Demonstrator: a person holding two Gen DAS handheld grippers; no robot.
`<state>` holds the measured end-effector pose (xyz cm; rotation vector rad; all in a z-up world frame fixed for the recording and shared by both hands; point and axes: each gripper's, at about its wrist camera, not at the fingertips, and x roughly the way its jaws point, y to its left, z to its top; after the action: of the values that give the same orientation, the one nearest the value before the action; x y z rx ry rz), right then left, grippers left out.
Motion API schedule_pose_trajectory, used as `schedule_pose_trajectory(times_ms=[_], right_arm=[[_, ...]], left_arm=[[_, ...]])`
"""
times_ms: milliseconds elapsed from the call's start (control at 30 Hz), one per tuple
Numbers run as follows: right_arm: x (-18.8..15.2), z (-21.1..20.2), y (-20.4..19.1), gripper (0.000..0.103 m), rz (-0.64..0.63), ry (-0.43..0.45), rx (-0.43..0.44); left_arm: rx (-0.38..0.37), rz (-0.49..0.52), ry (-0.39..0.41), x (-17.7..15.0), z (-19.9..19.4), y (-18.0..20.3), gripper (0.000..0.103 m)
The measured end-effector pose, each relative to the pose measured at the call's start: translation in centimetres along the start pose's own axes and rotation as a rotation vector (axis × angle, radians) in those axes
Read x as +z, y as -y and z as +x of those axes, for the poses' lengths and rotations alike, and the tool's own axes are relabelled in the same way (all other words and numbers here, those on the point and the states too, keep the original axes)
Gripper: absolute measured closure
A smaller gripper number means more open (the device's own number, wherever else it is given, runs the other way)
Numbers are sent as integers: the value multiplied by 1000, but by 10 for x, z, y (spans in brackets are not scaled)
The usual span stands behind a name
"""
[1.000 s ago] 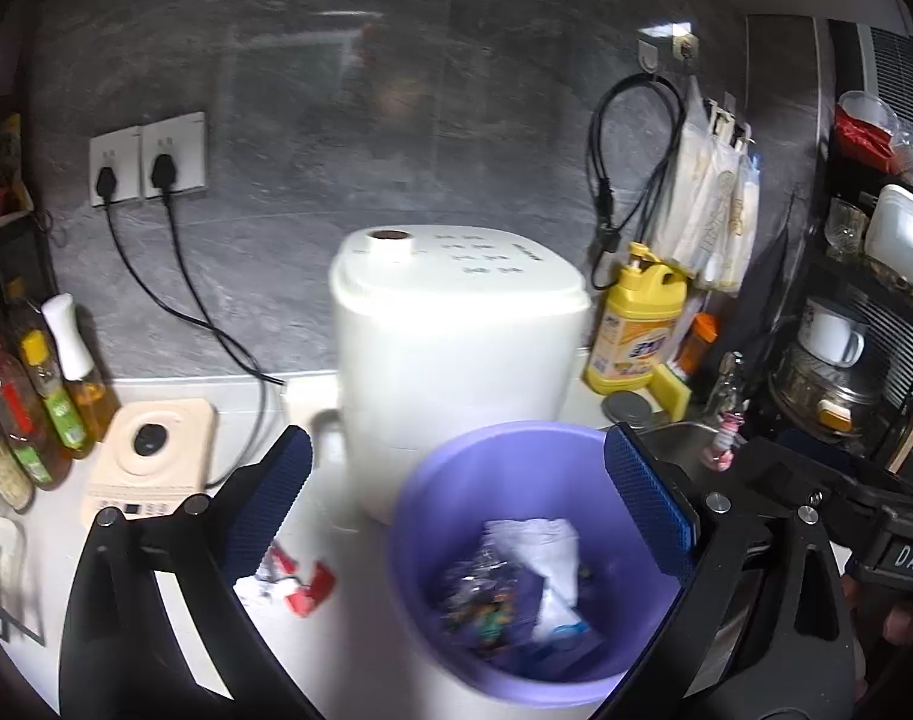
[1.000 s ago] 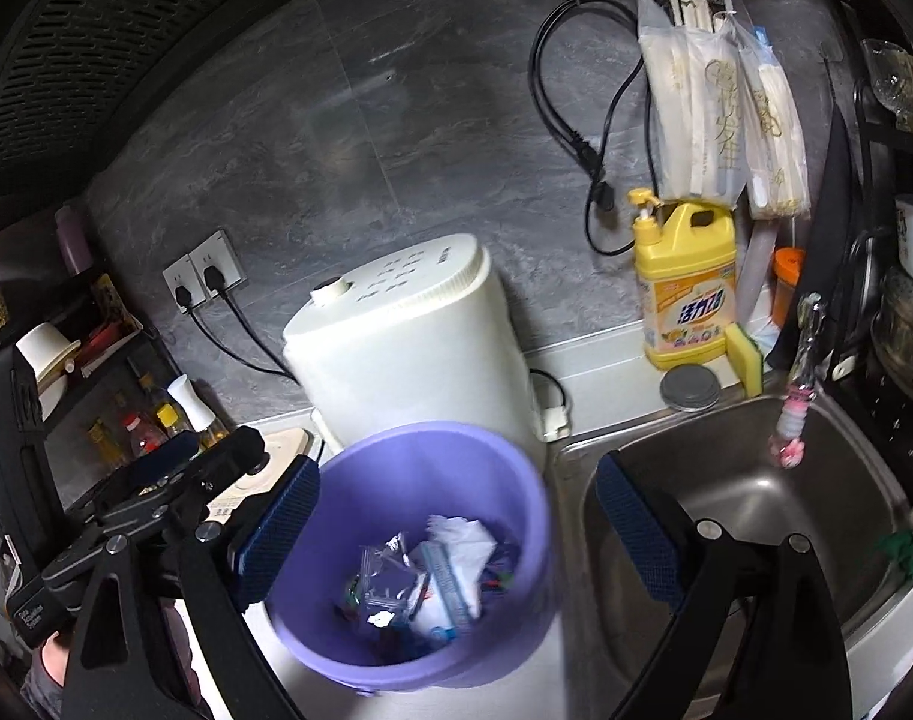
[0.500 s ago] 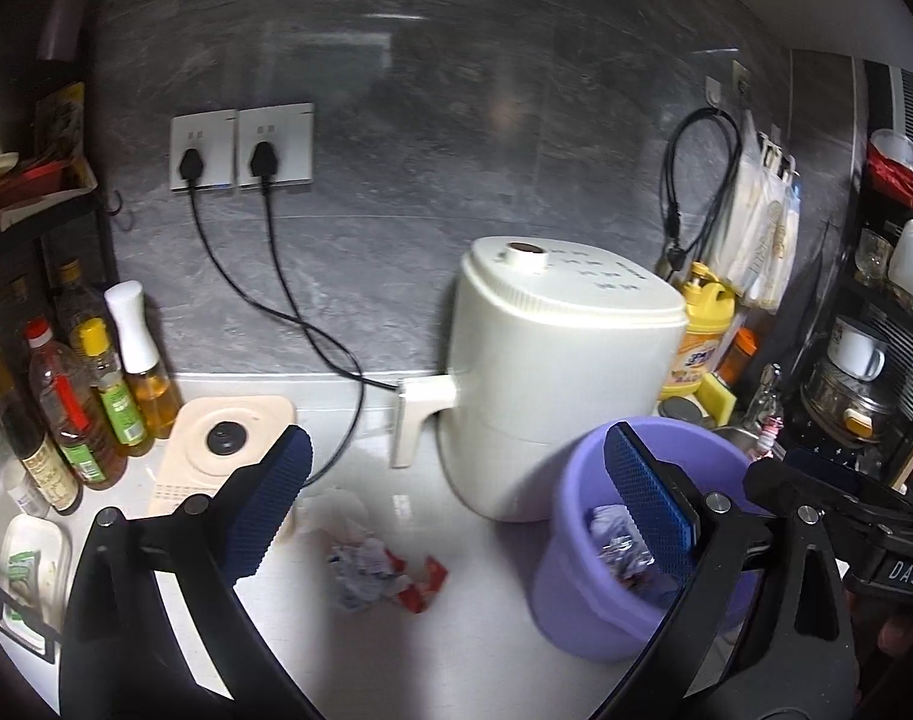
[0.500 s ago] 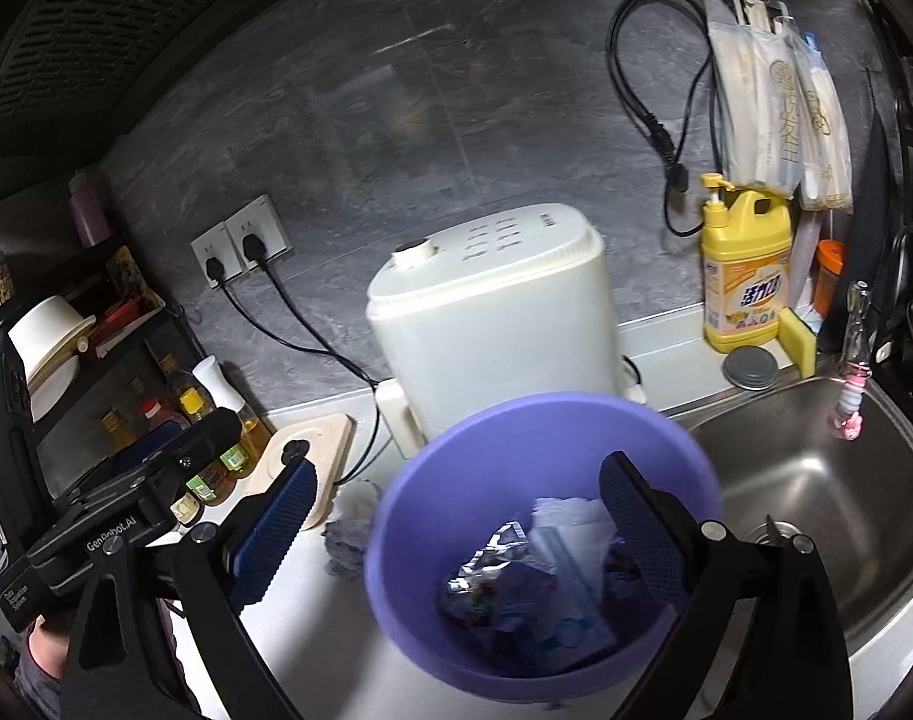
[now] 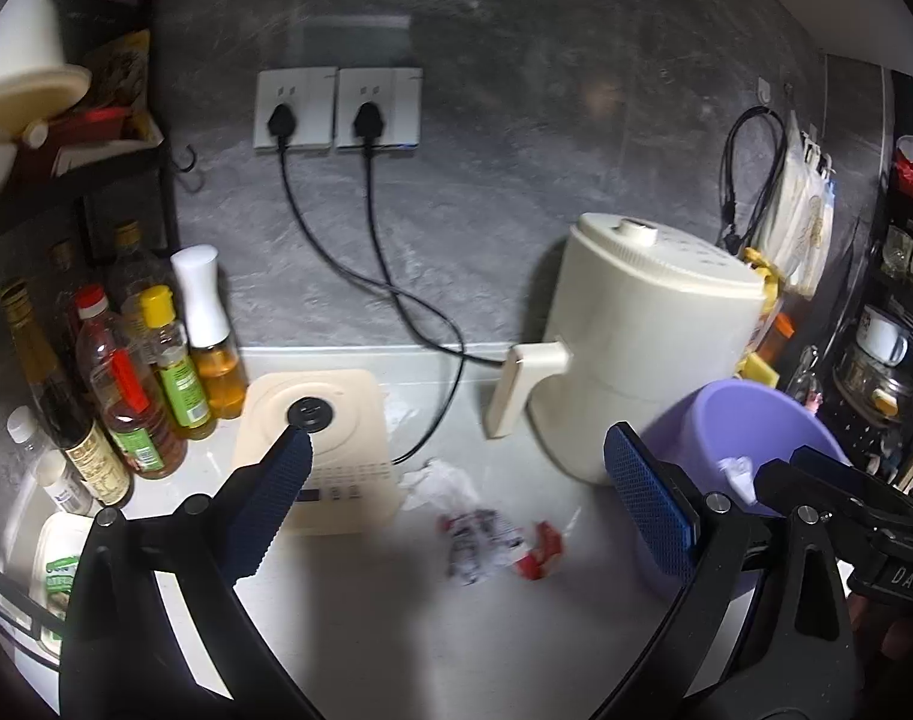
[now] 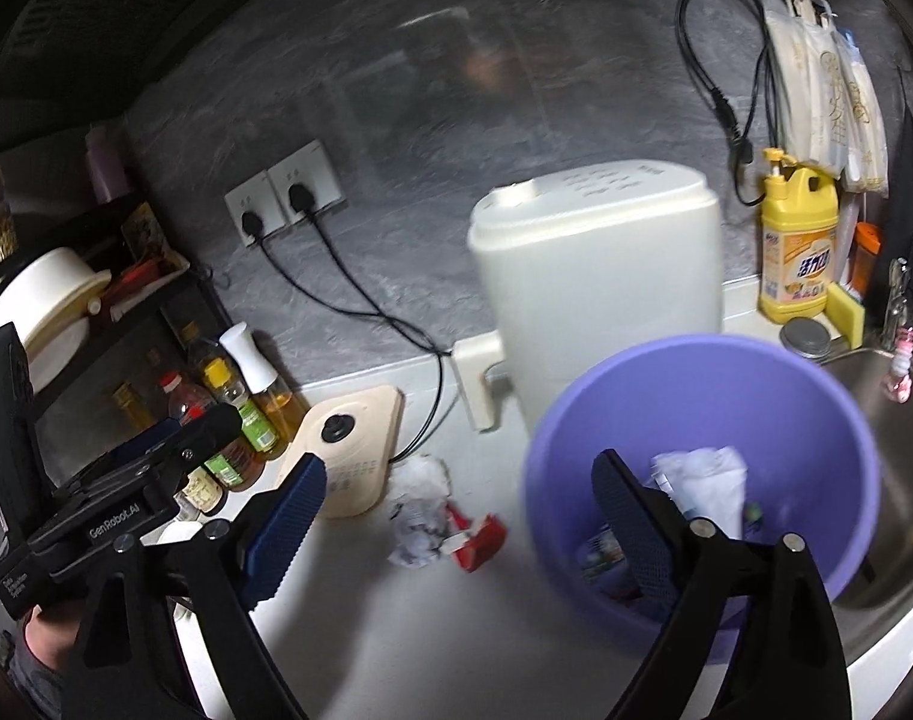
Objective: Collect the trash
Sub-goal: 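Move both open tools back over the remaining trash on the counter, then grasp the crumpled white paper with the left tool while the right tool grasps the red-and-white box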
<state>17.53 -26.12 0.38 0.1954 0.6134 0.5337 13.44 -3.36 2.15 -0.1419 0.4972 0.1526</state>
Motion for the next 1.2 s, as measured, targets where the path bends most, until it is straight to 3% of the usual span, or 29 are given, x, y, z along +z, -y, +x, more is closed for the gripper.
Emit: schedule_pose_trajectory(times_ms=[300,433,667,1200], right_arm=[[-32,22,-30,30,21,-2,-21],[-49,33,-34,40,19,-20,-40],[-80,56,-31,47,19,-66,-111],[-103,75,-19,48,84,-73,-237]], left_arm=[[-46,34,-22,-13,10,-39,6],[-57,25,-22,-22,19,-52,6],[-126,13,-63,-40,45,-58,6],[-308,26,-232,-64,138,-25,6]])
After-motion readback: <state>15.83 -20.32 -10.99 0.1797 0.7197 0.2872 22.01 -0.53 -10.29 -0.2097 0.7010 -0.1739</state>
